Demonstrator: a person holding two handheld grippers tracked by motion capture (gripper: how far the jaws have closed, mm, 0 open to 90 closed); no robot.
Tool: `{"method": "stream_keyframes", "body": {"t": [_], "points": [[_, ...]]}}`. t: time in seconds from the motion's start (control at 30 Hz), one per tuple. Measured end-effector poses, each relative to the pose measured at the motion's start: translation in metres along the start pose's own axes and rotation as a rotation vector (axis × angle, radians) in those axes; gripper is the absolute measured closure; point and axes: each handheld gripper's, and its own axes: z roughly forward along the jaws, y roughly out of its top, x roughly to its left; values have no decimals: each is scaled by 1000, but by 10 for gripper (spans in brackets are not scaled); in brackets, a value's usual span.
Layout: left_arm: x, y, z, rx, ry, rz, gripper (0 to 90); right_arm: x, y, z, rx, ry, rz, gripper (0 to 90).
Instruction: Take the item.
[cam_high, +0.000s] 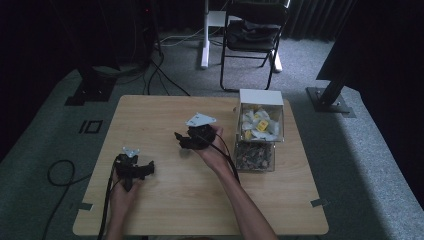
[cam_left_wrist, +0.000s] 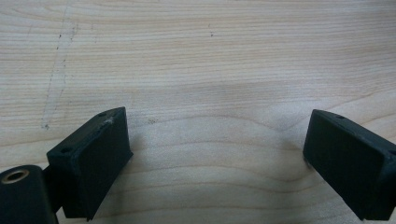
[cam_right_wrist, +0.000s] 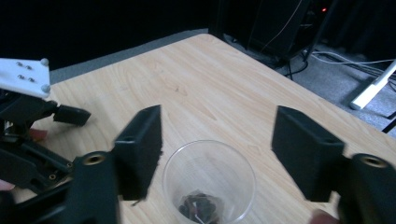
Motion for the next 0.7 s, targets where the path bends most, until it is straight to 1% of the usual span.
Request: {"method": "stream_keyframes", "body": {"t": [0.13, 0.4, 0.53, 0.57, 0.6, 0.63, 0.7], "points": [[0, 0, 0, 0, 0, 0, 78, 1, 0, 1, 4, 3, 5, 289], [0, 0, 0, 0, 0, 0, 78, -2, -3, -3, 4, 2, 21, 292], [0, 0, 0, 0, 0, 0, 78, -3, -5, -10, -2, 11, 30, 295], [0, 0, 0, 0, 0, 0, 78, -3, -7, -15, -6, 19, 34, 298], [0, 0, 0, 0, 0, 0, 78, -3, -7, -15, -6, 19, 34, 298], [0, 0, 0, 0, 0, 0, 78, -3, -10, -21, -11, 22, 30, 298], [0, 0, 0, 0, 0, 1, 78, -3, -11, -23, -12, 24, 30, 298]]}}
